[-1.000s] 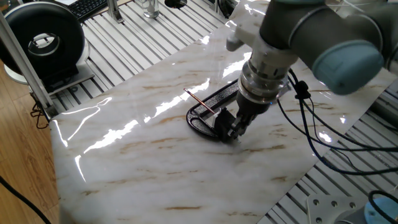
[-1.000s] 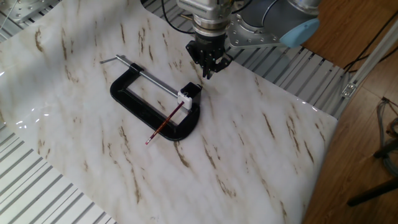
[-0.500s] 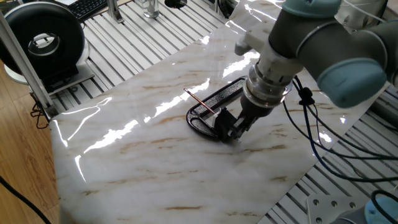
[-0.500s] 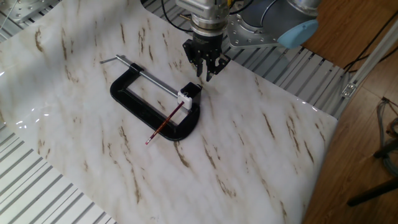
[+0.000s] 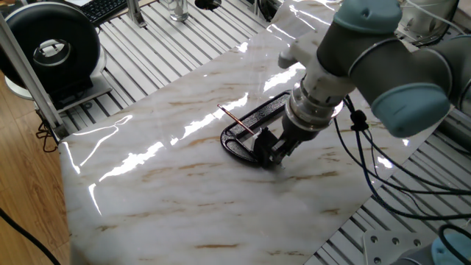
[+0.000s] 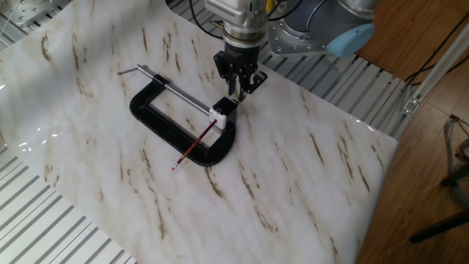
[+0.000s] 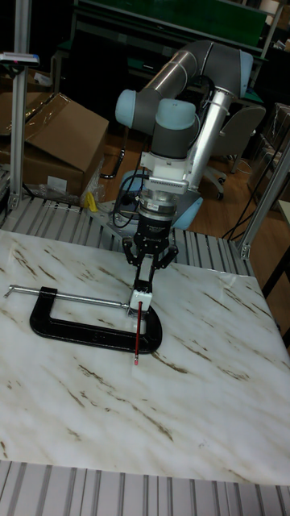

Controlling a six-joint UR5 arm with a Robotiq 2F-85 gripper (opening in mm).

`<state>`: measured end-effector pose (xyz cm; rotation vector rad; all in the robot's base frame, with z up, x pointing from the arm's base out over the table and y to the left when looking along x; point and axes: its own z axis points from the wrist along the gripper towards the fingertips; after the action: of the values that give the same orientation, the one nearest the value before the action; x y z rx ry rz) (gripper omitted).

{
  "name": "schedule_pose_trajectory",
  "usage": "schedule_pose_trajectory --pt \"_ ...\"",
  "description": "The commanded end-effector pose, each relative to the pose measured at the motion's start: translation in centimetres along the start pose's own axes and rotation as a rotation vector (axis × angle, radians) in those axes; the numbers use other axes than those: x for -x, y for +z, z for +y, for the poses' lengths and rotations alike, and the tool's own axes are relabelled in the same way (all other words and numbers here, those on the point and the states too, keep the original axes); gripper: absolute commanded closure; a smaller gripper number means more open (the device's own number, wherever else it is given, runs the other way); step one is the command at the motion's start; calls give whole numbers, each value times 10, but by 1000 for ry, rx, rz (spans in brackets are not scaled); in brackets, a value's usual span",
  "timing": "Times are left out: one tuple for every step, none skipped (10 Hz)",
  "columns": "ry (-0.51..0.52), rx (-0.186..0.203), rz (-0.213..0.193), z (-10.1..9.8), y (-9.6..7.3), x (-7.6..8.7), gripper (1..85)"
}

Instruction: Sharpen the pencil with a pencil sharpener

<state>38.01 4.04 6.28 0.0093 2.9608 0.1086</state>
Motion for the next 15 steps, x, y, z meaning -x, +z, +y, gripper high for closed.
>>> schedule_pose_trajectory --pt "16 6 -26 4 12 8 517" --pt "12 5 -34 3 13 10 517" --pt "8 14 -43 3 14 10 503" --pt "6 18 -45 2 15 8 490" --pt "-2 18 -43 0 13 5 480" --pt "-5 16 -31 0 8 0 470" --pt "-5 16 -17 1 0 -5 470" --pt "-7 9 -2 3 -8 -8 477" --pt "-6 3 7 5 -14 -9 480" --pt "-8 3 7 7 -15 -9 480" --pt "-7 -3 8 7 -16 -9 480" --pt "-9 -8 8 5 -15 -11 487" --pt "-14 -8 9 4 -11 -14 487" --pt "-17 -8 12 2 -10 -15 487" --pt "-19 -8 12 1 -8 -16 487"
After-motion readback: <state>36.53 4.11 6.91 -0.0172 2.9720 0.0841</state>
